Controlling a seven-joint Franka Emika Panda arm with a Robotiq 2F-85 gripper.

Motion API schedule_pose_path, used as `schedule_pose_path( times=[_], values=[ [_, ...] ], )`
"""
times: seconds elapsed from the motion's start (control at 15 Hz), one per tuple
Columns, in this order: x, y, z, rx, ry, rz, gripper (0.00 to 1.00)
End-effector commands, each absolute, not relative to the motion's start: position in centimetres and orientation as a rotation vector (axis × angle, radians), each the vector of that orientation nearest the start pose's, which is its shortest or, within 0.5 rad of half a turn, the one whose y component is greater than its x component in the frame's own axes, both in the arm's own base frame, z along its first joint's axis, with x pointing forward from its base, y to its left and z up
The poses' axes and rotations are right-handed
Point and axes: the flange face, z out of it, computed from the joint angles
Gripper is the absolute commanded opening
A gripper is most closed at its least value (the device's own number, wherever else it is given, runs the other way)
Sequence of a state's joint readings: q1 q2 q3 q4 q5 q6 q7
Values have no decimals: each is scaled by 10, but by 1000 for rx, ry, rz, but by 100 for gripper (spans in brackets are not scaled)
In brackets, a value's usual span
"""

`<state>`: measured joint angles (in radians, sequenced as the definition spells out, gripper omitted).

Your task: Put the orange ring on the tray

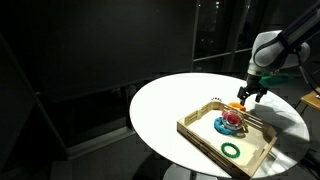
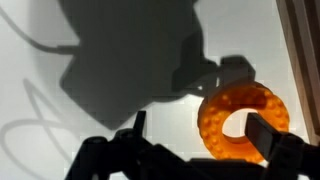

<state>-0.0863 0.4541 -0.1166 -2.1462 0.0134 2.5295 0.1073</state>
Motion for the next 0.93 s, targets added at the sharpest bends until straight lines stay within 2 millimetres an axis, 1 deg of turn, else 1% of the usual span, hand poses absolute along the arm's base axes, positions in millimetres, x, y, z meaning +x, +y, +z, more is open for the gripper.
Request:
schedule_pose_path(
  times=[0.0,0.67,0.8,0.87],
  values=[
    [562,-115,176,-3136,541,86,100],
    [569,-116,161,-3144,553,95,100],
    [570,-116,159,-3145,555,99,92],
    [570,-115,159,-3145,557,99,82]
  ],
)
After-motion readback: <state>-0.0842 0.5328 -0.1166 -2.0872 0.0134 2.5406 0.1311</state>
